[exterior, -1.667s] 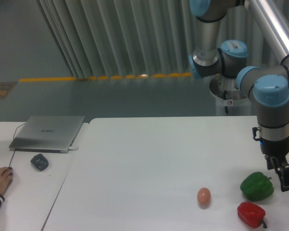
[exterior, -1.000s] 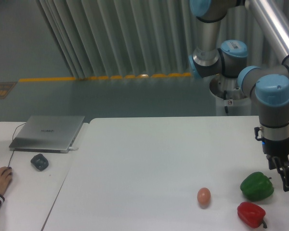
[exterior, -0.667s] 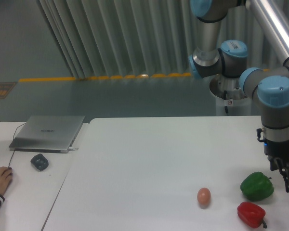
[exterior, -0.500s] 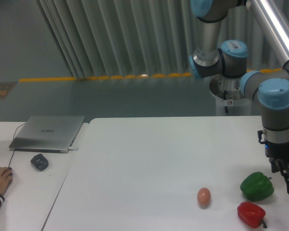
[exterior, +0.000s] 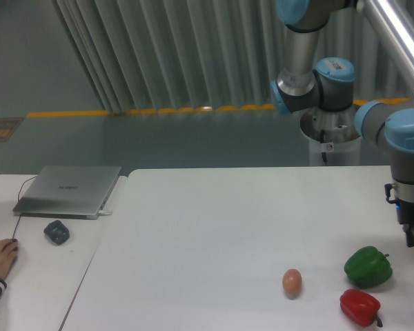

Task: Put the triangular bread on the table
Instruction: 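Move the gripper out of the workspace beside the table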

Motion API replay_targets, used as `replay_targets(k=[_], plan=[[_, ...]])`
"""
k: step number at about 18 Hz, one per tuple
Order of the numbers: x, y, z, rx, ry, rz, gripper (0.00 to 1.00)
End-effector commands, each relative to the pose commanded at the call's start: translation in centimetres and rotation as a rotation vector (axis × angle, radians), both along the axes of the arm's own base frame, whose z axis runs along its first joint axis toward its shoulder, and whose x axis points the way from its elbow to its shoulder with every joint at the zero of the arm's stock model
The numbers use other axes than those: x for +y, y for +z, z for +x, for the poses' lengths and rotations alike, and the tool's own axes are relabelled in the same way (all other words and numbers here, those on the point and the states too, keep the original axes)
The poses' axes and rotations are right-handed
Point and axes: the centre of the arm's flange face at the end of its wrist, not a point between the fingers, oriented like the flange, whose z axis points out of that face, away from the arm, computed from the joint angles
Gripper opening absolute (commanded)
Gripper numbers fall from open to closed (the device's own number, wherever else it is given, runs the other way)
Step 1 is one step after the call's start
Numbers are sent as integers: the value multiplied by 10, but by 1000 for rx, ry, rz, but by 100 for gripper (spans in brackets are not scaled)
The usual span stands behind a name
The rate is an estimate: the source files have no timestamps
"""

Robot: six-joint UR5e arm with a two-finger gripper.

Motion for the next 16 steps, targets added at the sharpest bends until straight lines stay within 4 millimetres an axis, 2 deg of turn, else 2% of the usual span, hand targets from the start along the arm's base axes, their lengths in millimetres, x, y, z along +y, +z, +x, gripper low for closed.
replay_targets(k=[4, 8, 10, 16], plan=[[-1, 0, 0, 13, -22, -24, 100], [-12, 9, -7, 72, -103, -108, 100], [-29, 10, -20, 67, -92, -108, 100], [-55, 9, -40, 56, -142, -139, 100]])
